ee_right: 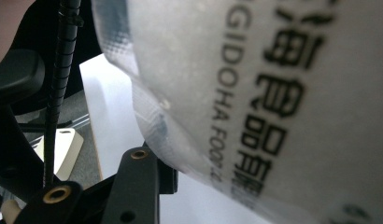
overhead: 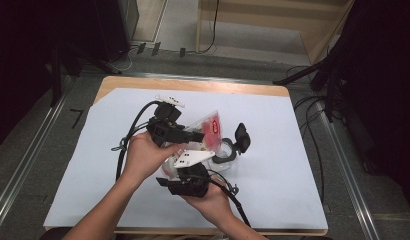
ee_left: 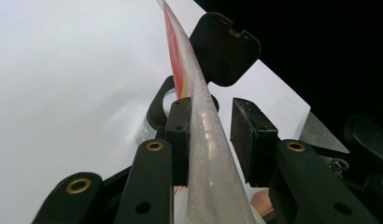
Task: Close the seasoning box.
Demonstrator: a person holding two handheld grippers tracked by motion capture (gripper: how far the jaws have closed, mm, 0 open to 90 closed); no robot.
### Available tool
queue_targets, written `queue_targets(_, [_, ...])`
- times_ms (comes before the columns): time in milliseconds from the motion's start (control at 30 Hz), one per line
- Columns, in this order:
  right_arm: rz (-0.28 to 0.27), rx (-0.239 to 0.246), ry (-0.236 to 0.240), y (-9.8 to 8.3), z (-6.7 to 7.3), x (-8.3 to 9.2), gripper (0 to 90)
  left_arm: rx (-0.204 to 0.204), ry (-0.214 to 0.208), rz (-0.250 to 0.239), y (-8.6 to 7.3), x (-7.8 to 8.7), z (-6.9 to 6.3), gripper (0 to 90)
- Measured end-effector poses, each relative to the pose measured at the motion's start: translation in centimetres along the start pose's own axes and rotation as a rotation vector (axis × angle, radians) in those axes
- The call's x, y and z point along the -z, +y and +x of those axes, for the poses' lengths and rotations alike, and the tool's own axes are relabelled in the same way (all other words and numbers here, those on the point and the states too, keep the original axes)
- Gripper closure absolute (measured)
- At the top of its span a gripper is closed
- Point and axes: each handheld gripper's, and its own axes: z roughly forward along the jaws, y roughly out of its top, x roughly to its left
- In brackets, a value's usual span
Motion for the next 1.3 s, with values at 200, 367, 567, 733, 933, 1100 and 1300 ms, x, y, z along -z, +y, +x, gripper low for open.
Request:
queue_targets(200, [-0.007,0.001,-0.006,-0.10,0.07,-0.06,62.8,-0.005,0.008,0.000,-0.03,-0.01,-0.24,69.7])
queue_targets(367, [-0.006,0.004,-0.004,-0.17,0.14,-0.07,62.8,-0.010,0.002,0.001,-0.02,-0.01,-0.34,69.8])
queue_targets(567, [-0.007,0.004,-0.002,-0.19,0.16,-0.08,62.8,-0.014,0.007,0.004,-0.02,-0.01,-0.39,69.7])
queue_targets(733, [-0.007,0.004,-0.002,-0.20,0.18,-0.08,62.8,-0.020,0.006,0.000,-0.04,-0.06,-0.44,69.9])
queue_targets(933, [-0.014,0.004,0.000,-0.24,0.26,-0.06,62.8,-0.018,0.007,0.005,-0.01,-0.05,-0.55,69.9])
queue_targets(1100, [-0.016,0.005,0.002,-0.28,0.31,-0.10,62.8,-0.020,0.011,0.008,0.00,-0.06,-0.64,69.8])
queue_targets(1300, [-0.018,0.005,0.001,-0.29,0.33,-0.10,62.8,-0.022,0.011,0.007,0.00,-0.08,-0.66,69.6])
